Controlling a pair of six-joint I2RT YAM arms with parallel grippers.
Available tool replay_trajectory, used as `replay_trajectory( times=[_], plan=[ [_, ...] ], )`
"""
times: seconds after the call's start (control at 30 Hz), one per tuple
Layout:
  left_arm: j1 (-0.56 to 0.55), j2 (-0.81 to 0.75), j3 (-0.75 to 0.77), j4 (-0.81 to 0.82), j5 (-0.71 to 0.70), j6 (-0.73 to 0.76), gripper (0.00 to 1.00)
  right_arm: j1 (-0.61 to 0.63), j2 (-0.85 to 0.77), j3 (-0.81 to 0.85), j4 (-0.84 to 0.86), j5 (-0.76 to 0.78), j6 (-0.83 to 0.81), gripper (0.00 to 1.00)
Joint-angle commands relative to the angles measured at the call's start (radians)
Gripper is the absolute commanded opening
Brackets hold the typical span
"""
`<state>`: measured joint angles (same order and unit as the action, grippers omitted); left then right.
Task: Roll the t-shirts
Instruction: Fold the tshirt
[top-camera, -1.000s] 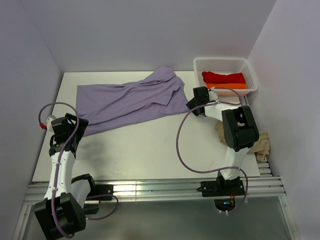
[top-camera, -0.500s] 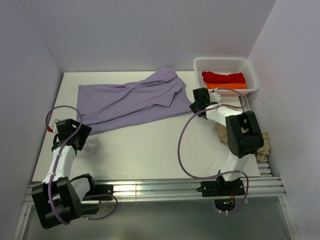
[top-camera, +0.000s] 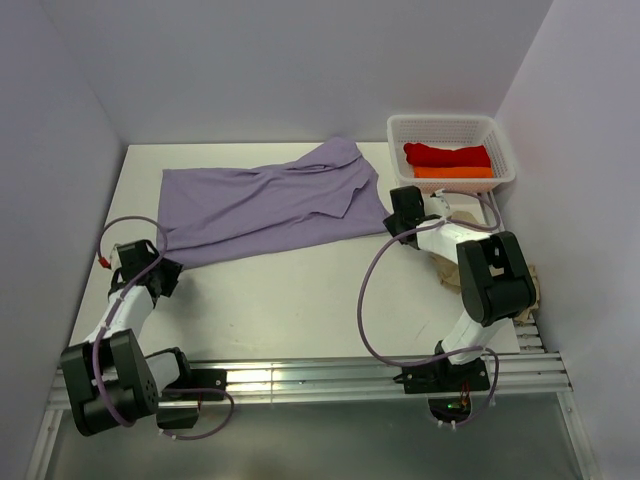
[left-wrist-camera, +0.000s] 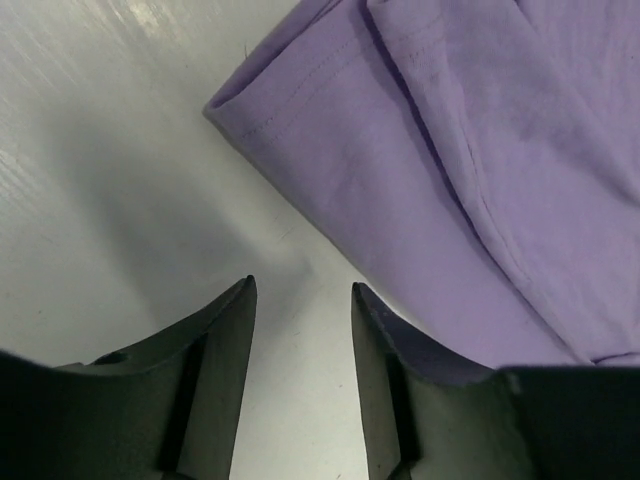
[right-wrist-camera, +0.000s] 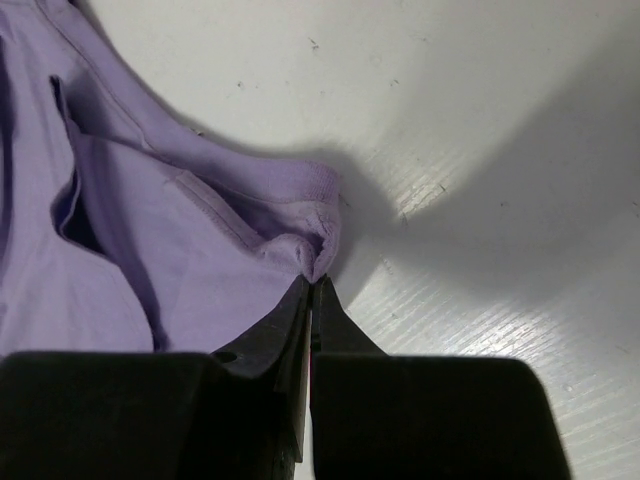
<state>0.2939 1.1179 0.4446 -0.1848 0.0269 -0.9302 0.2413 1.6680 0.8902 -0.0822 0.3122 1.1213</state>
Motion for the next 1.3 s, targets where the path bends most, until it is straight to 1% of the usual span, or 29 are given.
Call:
replay_trajectory(
  times=[0.0,0.07,0.1,0.17,0.27,0.3,0.37,0.43,0.53,0.63,0.67,0.7,0.77,0.8,0.87,0.93,1.0,1.07,1.1,1.17,1.2,1.27],
  plan=[
    [0.005,0.019,-0.006,0.077,-0.022,-0.019,0.47,-0.011,-0.037,0.0,0.033,0.013,0.018,0.0],
    [0.005,0.029,-0.009,0.099,-0.022,-0.03,0.45,-0.011,-0.047,-0.01,0.045,0.007,0.02,0.0],
    [0.004,0.033,-0.01,0.102,-0.06,-0.036,0.45,-0.011,-0.048,-0.011,0.048,0.005,0.018,0.0],
    [0.004,0.036,-0.018,0.114,-0.076,-0.053,0.45,-0.011,-0.054,-0.013,0.05,0.004,0.017,0.0],
    [0.004,0.063,-0.023,0.136,-0.102,-0.065,0.48,-0.01,-0.066,-0.022,0.055,-0.005,0.017,0.0],
    [0.005,0.069,-0.02,0.137,-0.113,-0.076,0.52,-0.011,-0.074,-0.026,0.059,-0.01,0.015,0.0],
    [0.004,0.085,-0.015,0.148,-0.128,-0.085,0.53,-0.01,-0.082,-0.039,0.071,-0.012,0.017,0.0],
    [0.005,0.117,-0.009,0.154,-0.136,-0.101,0.53,-0.01,-0.088,-0.042,0.073,-0.013,0.018,0.0],
    [0.004,0.177,0.0,0.173,-0.151,-0.13,0.5,-0.008,-0.097,-0.045,0.072,-0.018,0.015,0.0],
    [0.004,0.232,0.039,0.163,-0.166,-0.147,0.47,-0.01,-0.106,-0.051,0.079,-0.018,0.014,0.0],
    [0.001,0.261,0.046,0.165,-0.163,-0.154,0.46,-0.008,-0.111,-0.057,0.079,-0.013,0.015,0.0],
    [0.001,0.279,0.057,0.166,-0.156,-0.162,0.37,-0.01,-0.113,-0.057,0.079,-0.013,0.015,0.0],
    [-0.001,0.327,0.066,0.176,-0.124,-0.164,0.29,-0.01,-0.117,-0.056,0.079,-0.009,0.014,0.0],
    [-0.002,0.341,0.077,0.204,-0.101,-0.145,0.16,-0.01,-0.12,-0.056,0.078,-0.009,0.015,0.0],
    [-0.004,0.377,0.091,0.219,-0.055,-0.13,0.0,-0.01,-0.128,-0.057,0.073,-0.012,0.017,0.0],
    [-0.004,0.39,0.12,0.188,-0.044,-0.116,0.0,-0.01,-0.136,-0.054,0.062,-0.007,0.012,0.0],
    [-0.007,0.392,0.161,0.127,-0.068,-0.102,0.0,-0.008,-0.148,-0.05,0.049,0.01,0.006,0.0],
    [-0.007,0.39,0.199,0.031,-0.09,-0.093,0.01,-0.008,-0.151,-0.03,0.013,0.03,-0.006,0.0],
    [-0.006,0.39,0.244,-0.005,-0.106,-0.082,0.0,-0.008,-0.137,-0.016,-0.023,0.042,-0.012,0.0],
    [-0.007,0.388,0.291,-0.082,-0.111,-0.076,0.0,-0.008,-0.119,0.044,-0.059,0.042,-0.021,0.0],
    [-0.007,0.387,0.339,-0.1,-0.104,-0.073,0.0,-0.008,-0.102,0.07,-0.1,0.03,-0.028,0.0],
    [-0.006,0.382,0.387,-0.14,-0.088,-0.07,0.0,-0.008,-0.062,0.162,-0.14,0.013,-0.038,0.0]
  ],
)
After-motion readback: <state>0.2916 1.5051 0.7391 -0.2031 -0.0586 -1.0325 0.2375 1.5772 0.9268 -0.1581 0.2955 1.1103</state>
